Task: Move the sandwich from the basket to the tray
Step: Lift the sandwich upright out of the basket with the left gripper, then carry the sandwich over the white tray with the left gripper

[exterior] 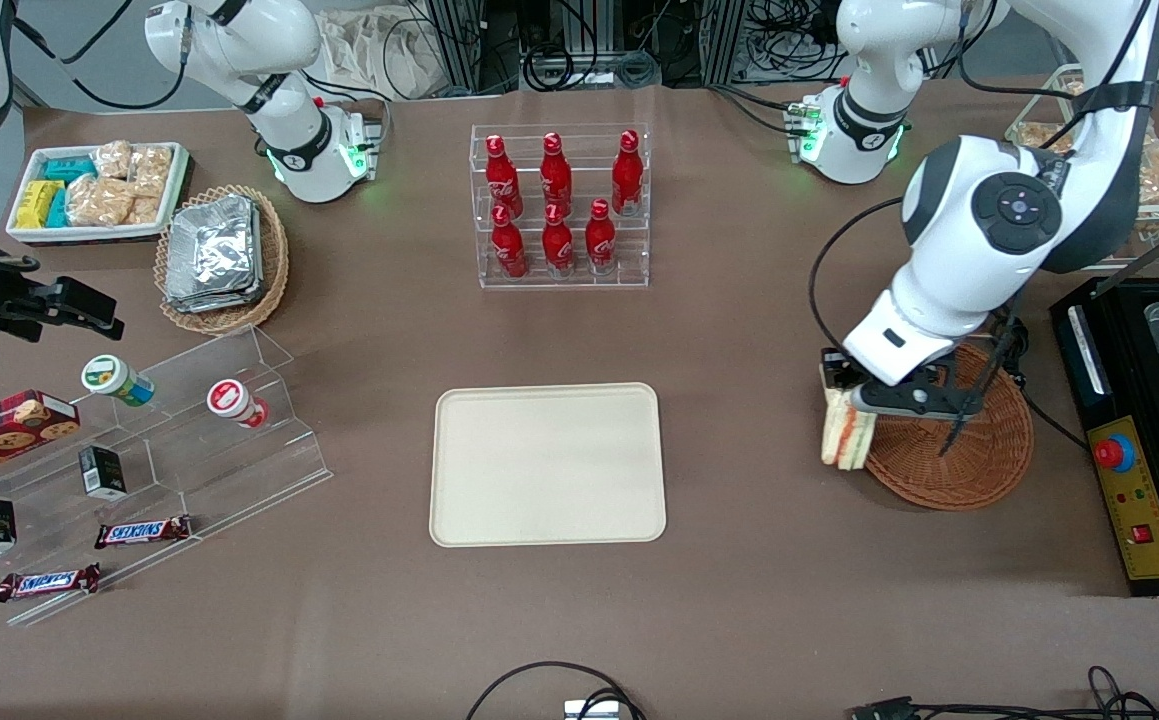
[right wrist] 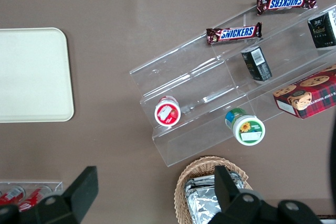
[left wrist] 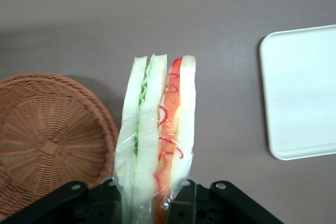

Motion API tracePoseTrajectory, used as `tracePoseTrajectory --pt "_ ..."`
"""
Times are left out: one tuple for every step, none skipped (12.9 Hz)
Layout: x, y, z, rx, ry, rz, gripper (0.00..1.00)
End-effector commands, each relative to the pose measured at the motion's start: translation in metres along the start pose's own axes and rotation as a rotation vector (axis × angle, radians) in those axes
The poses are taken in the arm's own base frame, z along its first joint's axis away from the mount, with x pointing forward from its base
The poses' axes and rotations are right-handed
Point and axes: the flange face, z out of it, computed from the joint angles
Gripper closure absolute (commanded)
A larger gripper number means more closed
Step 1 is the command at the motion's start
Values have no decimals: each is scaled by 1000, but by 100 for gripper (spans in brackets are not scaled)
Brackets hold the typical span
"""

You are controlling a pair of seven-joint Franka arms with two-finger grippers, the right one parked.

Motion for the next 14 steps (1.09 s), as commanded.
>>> tracePoseTrajectory --pt "19 48 -12 8 -17 -37 79" --pt "26 67 -10 15 -16 -59 79" --pt "32 85 -4 17 -14 -82 79" --pt "35 110 3 16 -8 -93 79" --pt "38 132 12 14 -7 -99 79" --pt "43 149 23 11 -8 -112 79" --pt "46 164 37 7 -14 -120 79" --pt "47 180 50 8 -16 -127 79" --pt "50 192 66 12 -19 -126 79" --pt "50 207 75 10 -13 -104 79" --pt "50 213 89 2 -26 -97 79" --pt "52 216 101 -3 -39 -96 79" --pt "50 222 112 -10 -47 -89 79" --pt "45 230 122 -16 -54 -78 79"
